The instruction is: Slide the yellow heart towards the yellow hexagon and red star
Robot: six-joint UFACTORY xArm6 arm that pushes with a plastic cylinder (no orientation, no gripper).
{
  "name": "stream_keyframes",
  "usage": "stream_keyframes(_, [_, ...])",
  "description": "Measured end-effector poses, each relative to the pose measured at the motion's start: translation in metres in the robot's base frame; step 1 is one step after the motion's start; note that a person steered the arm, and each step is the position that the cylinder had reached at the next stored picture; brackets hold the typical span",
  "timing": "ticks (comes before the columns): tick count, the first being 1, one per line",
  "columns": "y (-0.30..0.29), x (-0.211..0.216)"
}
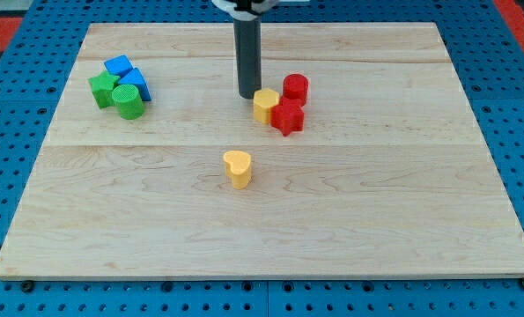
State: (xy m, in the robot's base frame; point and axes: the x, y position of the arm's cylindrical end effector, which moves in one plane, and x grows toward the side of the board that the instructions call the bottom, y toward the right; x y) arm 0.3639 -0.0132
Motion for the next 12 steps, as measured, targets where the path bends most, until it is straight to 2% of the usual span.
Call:
stream_keyframes(1, [-0.021,-0.003])
stream_keyframes(2, [-0.039,0.086])
stream_keyframes(3, [-0.029,0.187])
stream_keyframes(5, [-0.023,0.210])
stream_keyframes(6, [0.004,0.233])
stream_keyframes(7, [0.014,0.215])
stream_keyframes(8, [0.014,0.175])
stream_keyframes(10, [0.050,0.154])
stream_keyframes(12, [0.035,0.188])
